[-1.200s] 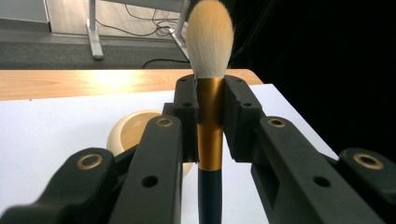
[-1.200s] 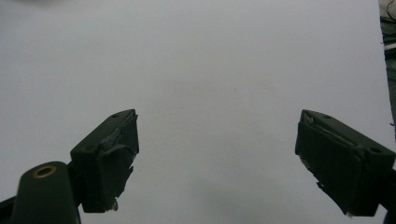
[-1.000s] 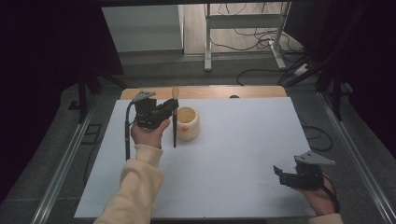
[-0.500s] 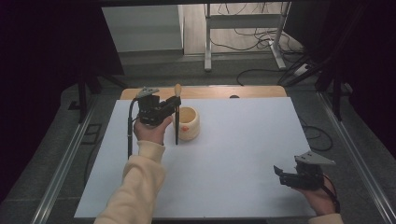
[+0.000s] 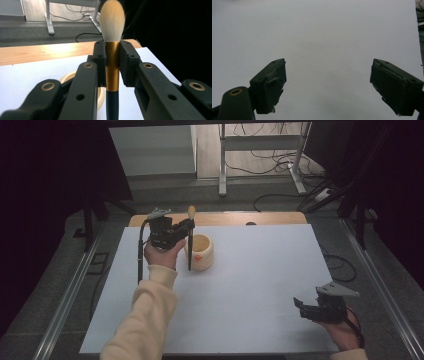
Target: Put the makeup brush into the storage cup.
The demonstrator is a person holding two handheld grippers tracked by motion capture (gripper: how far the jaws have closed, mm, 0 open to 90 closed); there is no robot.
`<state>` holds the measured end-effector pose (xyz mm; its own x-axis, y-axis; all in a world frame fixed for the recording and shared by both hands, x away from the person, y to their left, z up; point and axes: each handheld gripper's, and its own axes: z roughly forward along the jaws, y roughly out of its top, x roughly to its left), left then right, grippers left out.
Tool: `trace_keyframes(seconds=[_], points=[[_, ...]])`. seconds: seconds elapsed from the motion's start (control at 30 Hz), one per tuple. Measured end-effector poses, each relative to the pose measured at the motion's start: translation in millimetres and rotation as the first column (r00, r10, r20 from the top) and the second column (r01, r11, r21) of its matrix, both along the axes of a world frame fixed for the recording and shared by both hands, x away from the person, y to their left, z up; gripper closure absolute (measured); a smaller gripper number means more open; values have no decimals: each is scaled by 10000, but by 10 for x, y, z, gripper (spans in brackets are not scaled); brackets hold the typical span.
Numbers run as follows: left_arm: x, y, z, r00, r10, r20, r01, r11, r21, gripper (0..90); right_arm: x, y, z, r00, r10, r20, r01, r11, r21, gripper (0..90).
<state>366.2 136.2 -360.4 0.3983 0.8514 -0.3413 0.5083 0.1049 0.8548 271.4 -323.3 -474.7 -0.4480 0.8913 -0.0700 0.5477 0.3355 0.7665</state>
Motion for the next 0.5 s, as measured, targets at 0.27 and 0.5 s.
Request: trace_keyframes(seconds=[0.27,0.5], points=[[54,-21,27,10000,-7,67,6,9998,191,774,1,-2,-2,10000,18,2,-18,10000,-32,139],[105,-33,6,9999,-31,140,29,10000,92,774,3,-6,-3,10000,-7,6,7,10000,-37,139]])
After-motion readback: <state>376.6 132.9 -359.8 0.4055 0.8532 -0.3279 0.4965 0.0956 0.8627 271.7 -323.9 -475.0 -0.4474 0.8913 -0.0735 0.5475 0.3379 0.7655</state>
